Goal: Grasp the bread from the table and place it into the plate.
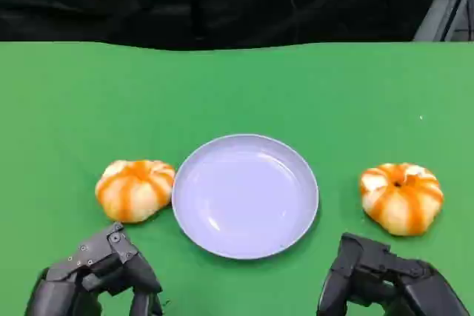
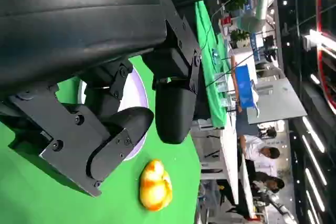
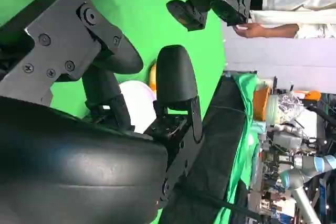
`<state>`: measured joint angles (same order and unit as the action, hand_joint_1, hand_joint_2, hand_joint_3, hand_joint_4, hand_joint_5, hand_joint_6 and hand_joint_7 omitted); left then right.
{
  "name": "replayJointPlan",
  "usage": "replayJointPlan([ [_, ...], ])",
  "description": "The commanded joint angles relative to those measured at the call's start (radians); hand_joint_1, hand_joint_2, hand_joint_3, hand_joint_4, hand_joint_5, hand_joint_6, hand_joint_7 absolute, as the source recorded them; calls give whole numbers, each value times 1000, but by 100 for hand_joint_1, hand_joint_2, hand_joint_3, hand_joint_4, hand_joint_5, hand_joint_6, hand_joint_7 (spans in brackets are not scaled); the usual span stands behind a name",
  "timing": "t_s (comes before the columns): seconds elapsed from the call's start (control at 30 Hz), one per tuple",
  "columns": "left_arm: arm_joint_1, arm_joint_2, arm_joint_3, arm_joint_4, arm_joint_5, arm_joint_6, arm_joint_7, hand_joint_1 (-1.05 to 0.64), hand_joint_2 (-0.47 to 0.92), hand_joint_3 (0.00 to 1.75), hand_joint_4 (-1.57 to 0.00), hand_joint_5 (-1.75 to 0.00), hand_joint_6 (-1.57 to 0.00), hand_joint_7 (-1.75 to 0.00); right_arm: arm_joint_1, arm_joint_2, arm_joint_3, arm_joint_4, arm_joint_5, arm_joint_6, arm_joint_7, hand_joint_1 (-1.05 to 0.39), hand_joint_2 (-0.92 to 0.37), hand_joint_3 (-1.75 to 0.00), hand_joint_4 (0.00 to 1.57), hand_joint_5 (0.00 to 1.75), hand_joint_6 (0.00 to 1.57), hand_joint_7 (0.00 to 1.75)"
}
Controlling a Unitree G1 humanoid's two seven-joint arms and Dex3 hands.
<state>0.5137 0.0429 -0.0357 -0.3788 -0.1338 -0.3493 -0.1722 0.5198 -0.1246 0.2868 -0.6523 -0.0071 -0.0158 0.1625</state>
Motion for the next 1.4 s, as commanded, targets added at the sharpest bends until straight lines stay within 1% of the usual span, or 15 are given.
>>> replayJointPlan([
  [0.03, -2, 16, 11, 3, 13, -15, -4, -10, 34, 145, -78, -169, -75, -152, -1, -6, -5, 1, 7, 9, -1, 2, -31, -143, 67, 174, 67, 154],
  [0.6, -3, 13, 12, 7, 14, -16, 0, -10, 35, 144, -78, -167, -75, -150, -3, -7, -6, 9, 2, 3, -1, 1, -31, -143, 67, 173, 67, 154],
  [0.7, 2, 12, 10, -8, 19, 8, 6, -11, 38, 136, -78, -146, -80, -128, -4, -7, -5, 11, -1, 2, -2, 1, -31, -143, 68, 173, 67, 153],
  [0.73, 3, 17, 13, -14, 58, 11, 18, -11, 40, 131, -75, -139, -80, -116, -4, -7, -4, 10, -1, 5, -2, 1, -31, -143, 68, 173, 67, 153],
  [0.77, 4, 21, 16, -18, 88, 12, 27, -12, 47, 118, -70, -123, -78, -91, -3, -7, -3, 9, 0, 6, -2, 1, -31, -142, 68, 173, 67, 153],
  [0.9, -17, 29, 25, -12, 198, 27, 60, -14, 59, 91, -63, -95, -74, -51, -9, -7, -1, 18, -9, -1, -3, 0, -32, -140, 68, 173, 67, 153],
  [0.97, -29, 32, 26, -6, 226, 36, 68, -18, 70, 66, -56, -87, -70, -34, -11, -6, 0, 21, -10, -2, -3, -1, -33, -139, 68, 172, 67, 153],
  [1.0, -46, 38, 28, -5, 269, 60, 79, -18, 73, 61, -55, -86, -70, -31, -11, -6, 0, 20, -9, 3, -3, -1, -33, -139, 68, 172, 67, 153],
  [1.03, -58, 41, 28, -5, 300, 78, 87, -24, 77, 52, -48, -82, -66, -26, -12, -5, 0, 20, -8, 6, -3, -1, -33, -139, 68, 172, 67, 153],
  [1.1, -85, 47, 27, -24, 382, 143, 102, -34, 89, 27, -38, -75, -59, -14, -14, -3, 2, 22, -7, 5, -5, 0, -33, -140, 69, 173, 68, 154],
  [1.13, -102, 58, 21, -45, 451, 193, 101, -37, 90, 24, -36, -74, -58, -12, -15, -2, 2, 25, -7, 3, -5, 0, -33, -141, 69, 173, 68, 154],
  [1.2, -128, 73, 10, -75, 557, 272, 95, -47, 92, 22, -20, -72, -46, -4, -17, -1, 3, 26, -5, 2, -6, 0, -33, -141, 68, 173, 68, 155],
  [1.27, -161, 87, -9, -99, 651, 349, 79, -49, 92, 21, -15, -72, -42, -2, -15, 1, 6, 22, -5, 10, -8, 0, -33, -141, 68, 173, 67, 155],
  [1.3, -191, 100, -23, -105, 716, 392, 67, -51, 92, 20, -7, -69, -36, -1, -15, 3, 9, 22, -9, 9, -10, 0, -34, -140, 67, 173, 67, 155],
  [1.4, -271, 130, -58, -90, 852, 470, 52, -53, 92, 17, -1, -65, -32, 0, -17, 5, 15, 26, -20, 1, -16, 0, -33, -141, 69, 174, 67, 155],
])
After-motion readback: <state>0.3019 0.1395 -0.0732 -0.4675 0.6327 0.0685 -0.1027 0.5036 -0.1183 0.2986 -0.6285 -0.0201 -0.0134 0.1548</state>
